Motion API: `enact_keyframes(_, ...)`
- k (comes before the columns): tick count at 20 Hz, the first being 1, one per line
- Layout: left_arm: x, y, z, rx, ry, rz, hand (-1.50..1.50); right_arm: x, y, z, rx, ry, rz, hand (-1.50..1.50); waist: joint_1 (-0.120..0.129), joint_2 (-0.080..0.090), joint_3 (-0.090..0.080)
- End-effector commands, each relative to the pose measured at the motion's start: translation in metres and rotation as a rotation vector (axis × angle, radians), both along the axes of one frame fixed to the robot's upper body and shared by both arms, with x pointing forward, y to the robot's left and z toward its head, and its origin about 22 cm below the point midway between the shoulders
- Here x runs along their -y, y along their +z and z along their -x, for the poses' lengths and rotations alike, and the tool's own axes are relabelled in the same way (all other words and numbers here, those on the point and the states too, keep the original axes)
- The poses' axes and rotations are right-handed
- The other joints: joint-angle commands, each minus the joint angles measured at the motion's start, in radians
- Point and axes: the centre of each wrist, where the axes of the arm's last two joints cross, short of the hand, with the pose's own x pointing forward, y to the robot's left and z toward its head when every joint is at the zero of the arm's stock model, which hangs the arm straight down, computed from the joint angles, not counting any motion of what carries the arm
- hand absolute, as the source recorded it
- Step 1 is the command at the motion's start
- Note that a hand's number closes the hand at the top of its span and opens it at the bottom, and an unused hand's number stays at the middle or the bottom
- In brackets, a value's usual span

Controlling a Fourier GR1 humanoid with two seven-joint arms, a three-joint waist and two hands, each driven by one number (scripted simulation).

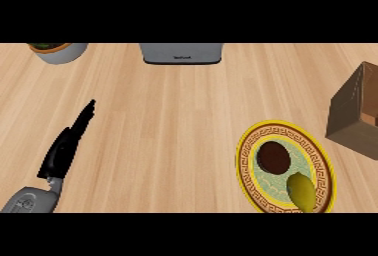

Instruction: Pick the lemon from the plate and place it in the cardboard box

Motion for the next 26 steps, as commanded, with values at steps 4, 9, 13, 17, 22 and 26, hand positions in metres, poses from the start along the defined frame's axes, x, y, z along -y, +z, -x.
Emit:
enact_keyframes(4, 0.008, -0.009, -0.008, -0.004, -0.023, 0.003, 0.0, -0.004, -0.009, -0.02, -0.041, -0.053, 0.001, -1.5, 0.022, 0.008, 0.0)
enact_keyframes(9, 0.011, 0.006, -0.016, -0.002, -0.008, 0.002, 0.0, 0.001, -0.006, -0.047, -0.086, -0.046, -0.011, -1.5, 0.014, -0.005, 0.001)
enact_keyframes(13, 0.02, -0.002, -0.017, -0.017, 0.002, -0.003, 0.0, 0.004, -0.009, -0.073, -0.085, -0.065, 0.051, -1.5, 0.004, -0.009, 0.001)
enact_keyframes(17, 0.005, -0.006, -0.005, -0.026, -0.007, -0.01, 0.0, -0.005, -0.009, -0.098, -0.046, -0.057, 0.107, -1.5, 0.003, -0.014, 0.001)
enact_keyframes(22, 0.0, -0.013, -0.015, -0.015, -0.009, -0.009, 0.0, -0.009, -0.014, -0.136, -0.135, -0.044, 0.11, -1.5, -0.001, -0.014, 0.002)
enact_keyframes(26, 0.002, -0.003, -0.011, -0.023, 0.016, 0.011, 0.0, -0.014, -0.02, -0.143, -0.172, -0.05, 0.087, -1.5, 0.0, -0.018, 0.003)
